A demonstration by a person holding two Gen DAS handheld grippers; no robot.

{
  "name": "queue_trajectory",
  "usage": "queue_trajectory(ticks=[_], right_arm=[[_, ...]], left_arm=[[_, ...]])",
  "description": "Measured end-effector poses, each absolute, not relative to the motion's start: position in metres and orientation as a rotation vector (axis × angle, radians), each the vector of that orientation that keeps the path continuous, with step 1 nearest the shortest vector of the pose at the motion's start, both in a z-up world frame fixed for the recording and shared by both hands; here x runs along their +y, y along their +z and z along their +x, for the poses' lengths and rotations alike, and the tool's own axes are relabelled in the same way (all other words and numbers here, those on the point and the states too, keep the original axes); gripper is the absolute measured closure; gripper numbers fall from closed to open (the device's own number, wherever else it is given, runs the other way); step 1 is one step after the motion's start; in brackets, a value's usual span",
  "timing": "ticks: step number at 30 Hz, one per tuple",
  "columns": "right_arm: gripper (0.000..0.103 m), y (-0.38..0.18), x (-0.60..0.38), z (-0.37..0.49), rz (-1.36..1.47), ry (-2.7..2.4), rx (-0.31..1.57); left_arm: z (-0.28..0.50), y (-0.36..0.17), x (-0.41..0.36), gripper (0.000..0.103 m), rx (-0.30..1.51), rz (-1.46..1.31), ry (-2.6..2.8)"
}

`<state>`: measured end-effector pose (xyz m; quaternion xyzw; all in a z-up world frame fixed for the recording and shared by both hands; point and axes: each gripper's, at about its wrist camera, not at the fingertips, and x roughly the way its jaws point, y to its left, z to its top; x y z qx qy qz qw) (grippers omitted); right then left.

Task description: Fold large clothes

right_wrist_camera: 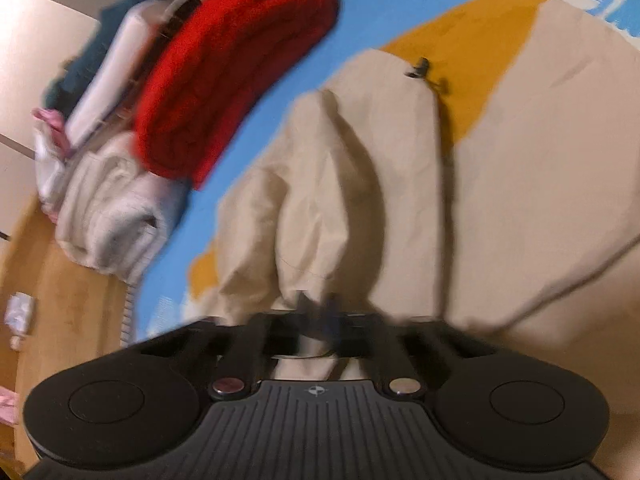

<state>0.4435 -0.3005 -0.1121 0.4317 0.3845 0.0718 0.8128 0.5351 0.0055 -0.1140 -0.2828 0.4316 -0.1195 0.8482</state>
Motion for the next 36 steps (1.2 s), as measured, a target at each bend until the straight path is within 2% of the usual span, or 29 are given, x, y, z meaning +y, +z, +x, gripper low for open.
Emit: queue_trajectory(ticks=[2, 4, 6, 8, 11, 14, 15, 17, 18, 19, 23, 24, 25, 26, 27, 30, 36], right_arm=[[0.102, -0.095, -0.303, 0.438, 0.971, 0.241, 0.700], [0.102, -0.070, -0.310, 0.426, 1.019, 0.334, 0.504], [0.102, -0.054, -0.320, 0.411, 1.053, 0.382, 0.334], [0.102, -0.058, -0.327, 0.406, 1.087, 0.348, 0.311], [0.102, -0.087, -0.327, 0.410, 1.086, 0.168, 0.528], [0.102, -0.129, -0.312, 0.424, 0.959, 0.005, 0.932], [0.102, -0.141, -0.309, 0.424, 0.954, -0.013, 0.996], [0.102, -0.150, -0.309, 0.421, 0.987, -0.040, 1.005], [0.102, -0.146, -0.309, 0.423, 0.966, -0.036, 1.000], [0.101, -0.138, -0.307, 0.425, 0.936, -0.031, 0.986], [0.100, -0.131, -0.311, 0.422, 0.927, -0.056, 0.987], [0.100, -0.134, -0.312, 0.421, 0.931, -0.065, 0.993], [0.100, -0.134, -0.312, 0.420, 0.932, -0.071, 0.995], [0.100, -0.132, -0.309, 0.422, 0.932, -0.075, 0.995], [0.098, -0.132, -0.308, 0.423, 0.927, -0.078, 0.996], [0.096, -0.125, -0.305, 0.423, 0.896, -0.090, 0.985], [0.093, -0.086, -0.283, 0.417, 0.619, -0.144, 0.887]], left_arm=[[0.529, -0.096, 0.020, 0.097, 0.714, -0.789, -0.378], [0.526, -0.082, 0.029, 0.097, 0.593, -0.892, -0.481], [0.530, -0.084, 0.034, 0.096, 0.625, -0.915, -0.507], [0.534, -0.103, 0.033, 0.096, 0.769, -0.869, -0.406], [0.541, -0.142, 0.024, 0.095, 1.075, -0.674, -0.182], [0.540, -0.149, 0.018, 0.095, 1.122, -0.591, -0.123], [0.542, -0.145, 0.015, 0.091, 1.122, -0.580, -0.121], [0.542, -0.127, 0.011, 0.076, 1.066, -0.513, -0.117], [0.541, -0.118, 0.009, 0.064, 1.027, -0.472, -0.103], [0.538, -0.108, 0.006, 0.059, 0.976, -0.426, -0.091], [0.532, -0.086, -0.002, 0.059, 0.844, -0.368, -0.144], [0.531, -0.086, -0.005, 0.065, 0.840, -0.363, -0.159], [0.533, -0.090, -0.008, 0.086, 0.861, -0.353, -0.176], [0.536, -0.099, -0.011, 0.096, 0.909, -0.331, -0.170], [0.539, -0.111, -0.014, 0.098, 0.978, -0.298, -0.144], [0.537, -0.116, -0.014, 0.098, 1.000, -0.271, -0.122], [0.519, -0.068, -0.032, 0.094, 0.788, -0.211, -0.180]])
